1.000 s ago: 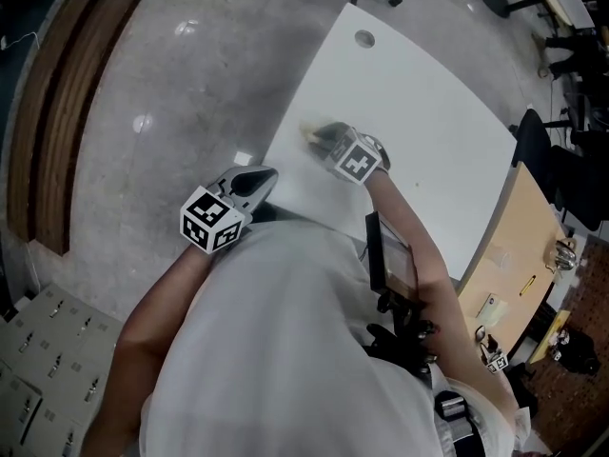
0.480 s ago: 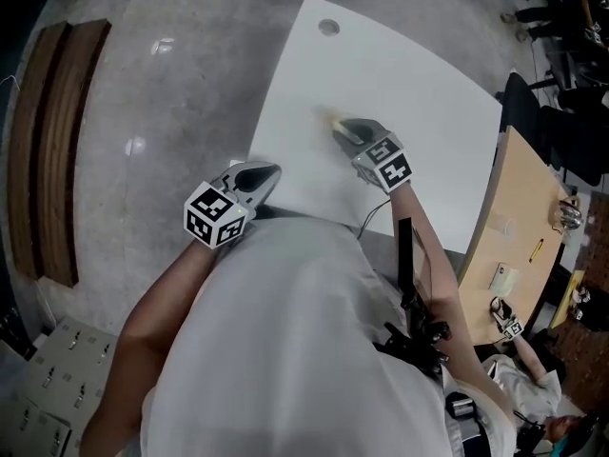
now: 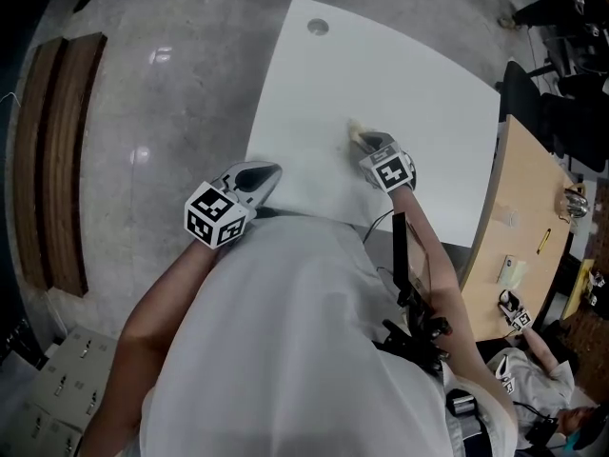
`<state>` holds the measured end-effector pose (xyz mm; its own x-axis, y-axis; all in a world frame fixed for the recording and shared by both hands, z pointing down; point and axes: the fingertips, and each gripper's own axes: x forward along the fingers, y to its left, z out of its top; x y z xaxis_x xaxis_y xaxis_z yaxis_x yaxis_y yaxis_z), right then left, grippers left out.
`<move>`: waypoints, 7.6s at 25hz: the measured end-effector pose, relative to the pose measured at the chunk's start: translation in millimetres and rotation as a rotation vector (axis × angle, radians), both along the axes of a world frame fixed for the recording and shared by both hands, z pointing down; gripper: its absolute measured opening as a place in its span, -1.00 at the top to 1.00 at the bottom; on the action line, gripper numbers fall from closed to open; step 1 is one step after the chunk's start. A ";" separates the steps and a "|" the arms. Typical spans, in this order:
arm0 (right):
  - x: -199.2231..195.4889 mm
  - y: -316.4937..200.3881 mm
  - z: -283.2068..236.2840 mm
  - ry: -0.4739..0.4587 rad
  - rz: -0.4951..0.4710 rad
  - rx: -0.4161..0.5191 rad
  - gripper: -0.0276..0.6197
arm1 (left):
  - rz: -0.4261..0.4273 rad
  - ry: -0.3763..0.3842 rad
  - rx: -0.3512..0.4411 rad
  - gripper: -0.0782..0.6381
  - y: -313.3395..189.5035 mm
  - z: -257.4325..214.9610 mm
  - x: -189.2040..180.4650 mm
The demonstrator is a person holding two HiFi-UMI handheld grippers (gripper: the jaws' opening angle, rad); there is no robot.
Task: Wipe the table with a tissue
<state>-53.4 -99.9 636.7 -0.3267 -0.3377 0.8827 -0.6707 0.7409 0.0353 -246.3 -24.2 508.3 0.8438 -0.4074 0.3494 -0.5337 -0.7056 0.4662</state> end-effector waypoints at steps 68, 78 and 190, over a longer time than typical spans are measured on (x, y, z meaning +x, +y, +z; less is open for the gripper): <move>113.3 94.3 -34.0 -0.178 0.076 0.048 0.66 | 0.199 -0.019 -0.020 0.76 -9.3 4.6 102.3; 177.3 64.0 -34.3 -0.150 0.137 0.097 0.66 | 0.106 -0.057 -0.022 0.76 -1.2 -2.2 137.9; -20.6 130.4 -34.7 -0.220 -0.210 0.081 0.66 | -0.035 -0.028 -0.012 0.76 65.1 -7.2 92.0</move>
